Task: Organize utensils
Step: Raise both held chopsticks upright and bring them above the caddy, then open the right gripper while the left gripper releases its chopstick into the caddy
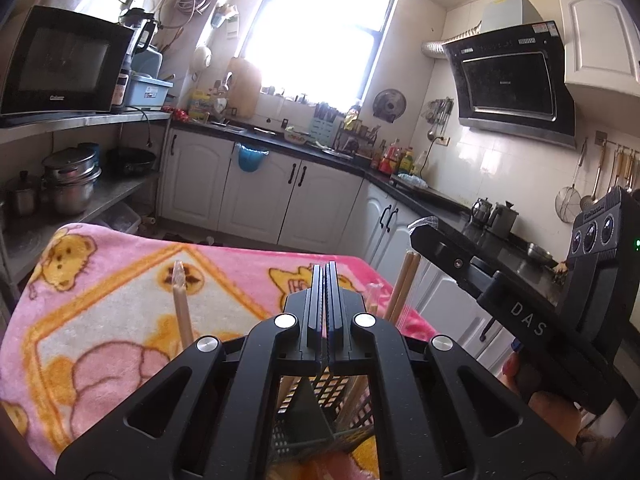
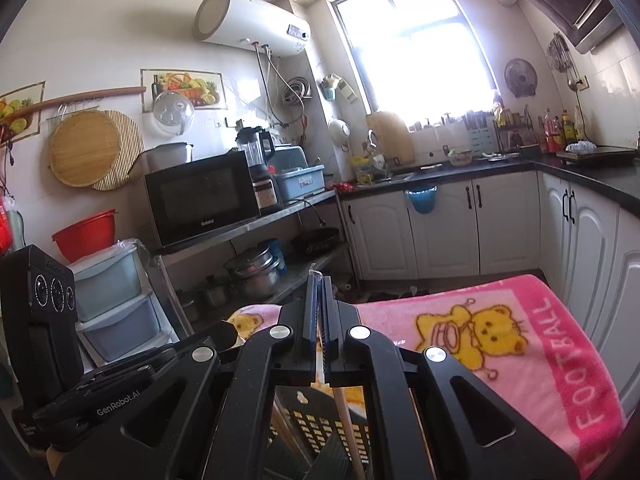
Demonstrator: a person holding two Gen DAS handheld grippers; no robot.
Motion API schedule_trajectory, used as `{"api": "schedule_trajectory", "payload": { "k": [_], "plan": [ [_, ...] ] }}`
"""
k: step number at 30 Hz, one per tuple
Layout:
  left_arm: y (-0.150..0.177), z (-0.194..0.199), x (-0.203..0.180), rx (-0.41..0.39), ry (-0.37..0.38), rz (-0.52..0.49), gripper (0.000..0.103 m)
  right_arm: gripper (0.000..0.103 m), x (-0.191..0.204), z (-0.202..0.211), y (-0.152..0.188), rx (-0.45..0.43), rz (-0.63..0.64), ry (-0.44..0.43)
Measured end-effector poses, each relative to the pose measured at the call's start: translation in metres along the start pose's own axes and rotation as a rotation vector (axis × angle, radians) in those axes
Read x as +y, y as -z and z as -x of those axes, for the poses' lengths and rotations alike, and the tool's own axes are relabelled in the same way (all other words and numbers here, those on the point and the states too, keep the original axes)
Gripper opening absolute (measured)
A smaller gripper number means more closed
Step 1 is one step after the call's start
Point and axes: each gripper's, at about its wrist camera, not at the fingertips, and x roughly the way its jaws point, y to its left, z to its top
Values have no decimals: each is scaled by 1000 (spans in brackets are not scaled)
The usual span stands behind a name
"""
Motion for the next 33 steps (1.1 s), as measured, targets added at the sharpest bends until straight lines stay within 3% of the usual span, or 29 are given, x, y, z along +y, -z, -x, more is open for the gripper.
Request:
{"api": "schedule_trajectory", "payload": {
  "k": [8, 13, 25, 33],
  "plan": [
    [9, -3, 3, 42, -13, 6, 0, 3, -10, 1, 4, 42, -23, 3],
    [8, -5, 5, 71, -13, 4, 0, 17, -14, 1, 8, 82, -8, 11],
    [22, -7, 25, 124, -5, 41, 0, 31, -21, 12, 19, 174, 36, 78],
    [27, 12, 33, 135, 0, 19, 18, 36, -13, 32, 45, 236, 59, 125]
  ]
}}
